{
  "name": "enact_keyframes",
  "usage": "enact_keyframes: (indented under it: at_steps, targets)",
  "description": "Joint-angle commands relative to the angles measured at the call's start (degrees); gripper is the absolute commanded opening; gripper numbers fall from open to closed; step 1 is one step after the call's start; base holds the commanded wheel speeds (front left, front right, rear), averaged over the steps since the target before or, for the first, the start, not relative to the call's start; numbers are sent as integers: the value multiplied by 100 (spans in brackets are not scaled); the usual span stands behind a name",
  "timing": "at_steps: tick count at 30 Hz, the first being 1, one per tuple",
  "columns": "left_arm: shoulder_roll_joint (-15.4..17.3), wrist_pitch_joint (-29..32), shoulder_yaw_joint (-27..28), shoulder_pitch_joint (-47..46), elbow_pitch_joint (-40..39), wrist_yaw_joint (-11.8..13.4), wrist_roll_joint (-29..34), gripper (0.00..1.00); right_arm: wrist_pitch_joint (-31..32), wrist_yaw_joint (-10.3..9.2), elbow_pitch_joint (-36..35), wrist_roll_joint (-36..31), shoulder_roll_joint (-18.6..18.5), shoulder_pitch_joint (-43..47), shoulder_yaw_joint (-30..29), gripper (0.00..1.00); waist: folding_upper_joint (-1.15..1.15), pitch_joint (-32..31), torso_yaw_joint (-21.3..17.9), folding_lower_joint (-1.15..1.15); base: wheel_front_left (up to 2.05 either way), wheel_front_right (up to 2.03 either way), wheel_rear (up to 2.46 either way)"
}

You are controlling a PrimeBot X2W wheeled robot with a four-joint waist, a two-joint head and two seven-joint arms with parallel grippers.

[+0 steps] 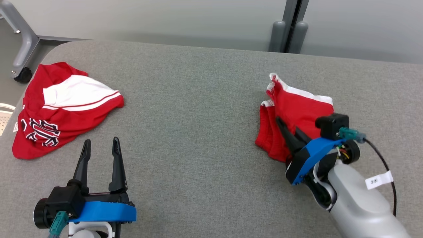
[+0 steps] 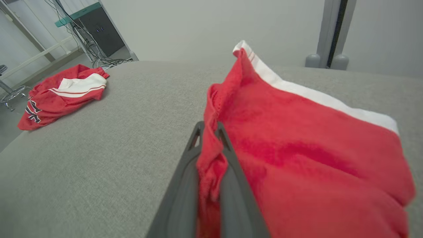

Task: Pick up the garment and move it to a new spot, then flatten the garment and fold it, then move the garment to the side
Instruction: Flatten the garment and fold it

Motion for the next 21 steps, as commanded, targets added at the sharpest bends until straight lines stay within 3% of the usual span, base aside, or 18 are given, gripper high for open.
enact_keyframes:
  at_steps: [1, 2, 3, 12, 21]
  targets:
    - [-3, -16, 11, 12, 7, -3, -11, 100, 9, 1, 32, -23, -11, 109, 10, 0, 0, 13, 11, 0, 0, 0, 0]
    - [-3, -16, 15, 6, 7, -1, -14, 100, -26, 2, 46, -43, 9, 147, 37, 15, 0, 20, 14, 0, 0, 0, 0]
    - [-3, -16, 26, 3, 11, 1, -15, 100, -59, 2, 52, -37, 41, 182, 55, 100, 0, 25, 9, 0, 0, 0, 0]
    - [-4, -16, 55, -35, 70, -50, 136, 100, -598, 1, -246, -78, -68, 524, 112, 100, 0, -95, -267, 0, 0, 0, 0]
    - [-3, -16, 81, 61, 80, -89, 266, 100, -669, 2, -1085, -579, -202, 1210, -963, 100, 0, -351, -700, 0, 0, 0, 0]
